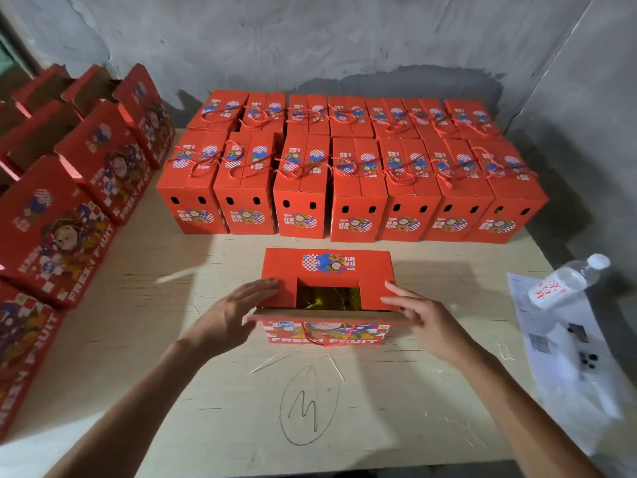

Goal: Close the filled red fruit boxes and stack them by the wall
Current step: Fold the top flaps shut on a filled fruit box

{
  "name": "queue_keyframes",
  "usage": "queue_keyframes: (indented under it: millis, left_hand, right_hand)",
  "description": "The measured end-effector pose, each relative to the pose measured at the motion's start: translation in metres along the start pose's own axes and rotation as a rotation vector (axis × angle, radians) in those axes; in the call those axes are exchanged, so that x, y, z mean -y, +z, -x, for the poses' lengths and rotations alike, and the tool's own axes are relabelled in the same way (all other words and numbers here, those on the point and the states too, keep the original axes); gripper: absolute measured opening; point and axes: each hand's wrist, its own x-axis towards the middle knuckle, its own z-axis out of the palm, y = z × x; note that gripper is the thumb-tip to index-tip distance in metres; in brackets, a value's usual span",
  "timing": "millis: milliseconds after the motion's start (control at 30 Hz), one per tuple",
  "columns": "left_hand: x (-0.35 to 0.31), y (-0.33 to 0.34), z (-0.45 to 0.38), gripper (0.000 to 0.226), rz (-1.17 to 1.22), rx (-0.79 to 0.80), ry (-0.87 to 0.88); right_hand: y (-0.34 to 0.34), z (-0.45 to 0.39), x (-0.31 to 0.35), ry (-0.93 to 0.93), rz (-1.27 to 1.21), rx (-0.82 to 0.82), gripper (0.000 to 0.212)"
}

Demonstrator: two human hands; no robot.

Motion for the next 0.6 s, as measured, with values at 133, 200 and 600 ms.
queue_keyframes:
  millis: [133, 200, 600]
  left_hand:
    - [-0.016, 0.014, 0.004, 0.06, 0.166, -0.183, -0.165]
    - [-0.03, 0.02, -0.01, 0.06, 0.225, -0.344, -0.364]
    - [-0.053, 0.066, -0.079, 0.013, -0.22, -0.485, -0.2]
  right_hand:
    - [-0.003, 0.001, 0.013, 0.137, -0.101, 0.014, 0.044]
    - [-0.003, -0.007, 0.021, 0.222, -0.128, -0.165, 0.057]
    - [0.057, -0.071, 0.037, -0.15, 0.464, -0.703, 0.021]
